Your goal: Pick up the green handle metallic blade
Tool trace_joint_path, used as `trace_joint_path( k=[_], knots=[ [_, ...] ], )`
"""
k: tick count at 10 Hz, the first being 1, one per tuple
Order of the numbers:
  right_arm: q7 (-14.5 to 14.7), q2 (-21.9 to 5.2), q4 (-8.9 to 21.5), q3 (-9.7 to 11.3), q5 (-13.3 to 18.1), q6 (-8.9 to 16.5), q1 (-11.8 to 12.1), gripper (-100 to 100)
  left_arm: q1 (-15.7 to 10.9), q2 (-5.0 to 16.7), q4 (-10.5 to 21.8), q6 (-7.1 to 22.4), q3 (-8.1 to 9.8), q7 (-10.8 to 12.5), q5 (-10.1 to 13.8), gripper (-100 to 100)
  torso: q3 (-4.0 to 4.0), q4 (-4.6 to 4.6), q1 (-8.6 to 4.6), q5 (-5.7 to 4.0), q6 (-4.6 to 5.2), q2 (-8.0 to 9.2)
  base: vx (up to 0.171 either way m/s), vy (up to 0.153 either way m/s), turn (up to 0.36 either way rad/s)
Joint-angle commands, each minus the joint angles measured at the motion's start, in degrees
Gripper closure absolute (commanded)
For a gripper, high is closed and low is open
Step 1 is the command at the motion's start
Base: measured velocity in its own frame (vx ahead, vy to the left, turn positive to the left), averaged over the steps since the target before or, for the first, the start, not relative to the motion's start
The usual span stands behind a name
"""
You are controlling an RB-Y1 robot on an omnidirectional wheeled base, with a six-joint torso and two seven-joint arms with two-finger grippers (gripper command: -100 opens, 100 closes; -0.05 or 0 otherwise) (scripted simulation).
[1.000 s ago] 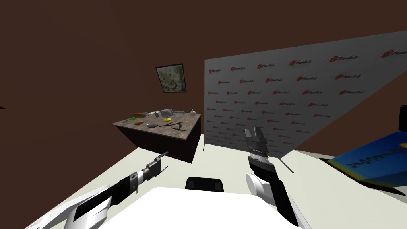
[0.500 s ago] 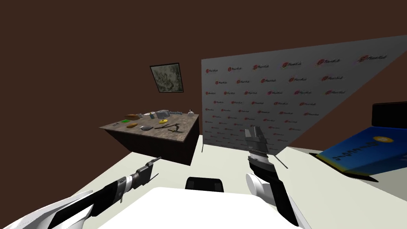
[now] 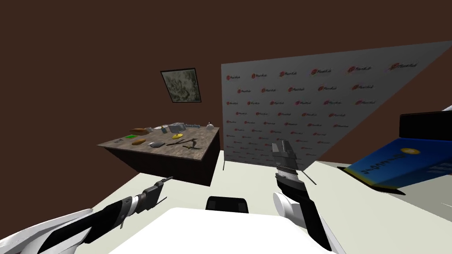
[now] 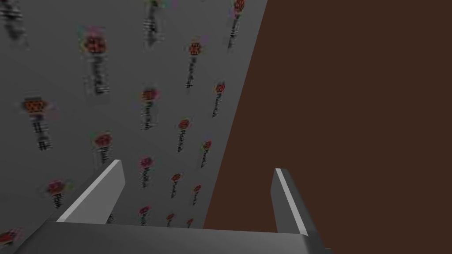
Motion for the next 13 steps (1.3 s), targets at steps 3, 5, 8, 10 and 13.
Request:
trace_joint_path(
  k=[3,5,8,10,13],
  knots=[
    [0.0,0.0,0.0,0.0,0.0,0.0,0.0,0,4.1,6.0,1.7,0.9,0.36,3.2,0.9,-100,-0.08,-0.03,-0.01,-0.01,0.01,-0.14,0.096,-0.002,-0.12],
    [0.0,0.0,0.0,0.0,0.0,0.0,0.0,0,5.7,9.6,2.7,1.2,0.38,4.8,1.1,-100,-0.13,-0.05,-0.02,-0.01,0.02,-0.22,0.117,0.011,-0.095],
    [0.0,0.0,0.0,0.0,0.0,0.0,0.0,0,7.4,13.6,3.5,1.5,0.48,6.3,1.1,-100,-0.21,-0.08,0.1,0.02,0.03,-0.37,0.127,0.029,-0.093],
    [0.0,0.0,0.0,0.0,0.0,0.0,0.0,0,10.5,17.9,4.7,1.9,0.88,8.9,0.8,-100,-0.2,-0.08,0.0,0.0,0.04,-0.35,0.191,0.029,-0.151],
    [0.0,0.0,0.0,0.0,0.0,0.0,0.0,0,13.4,22.3,5.5,2.2,1.46,11.0,0.2,-100,-0.32,-0.13,0.0,0.01,0.03,-0.55,0.198,0.031,-0.121]
  ],
)
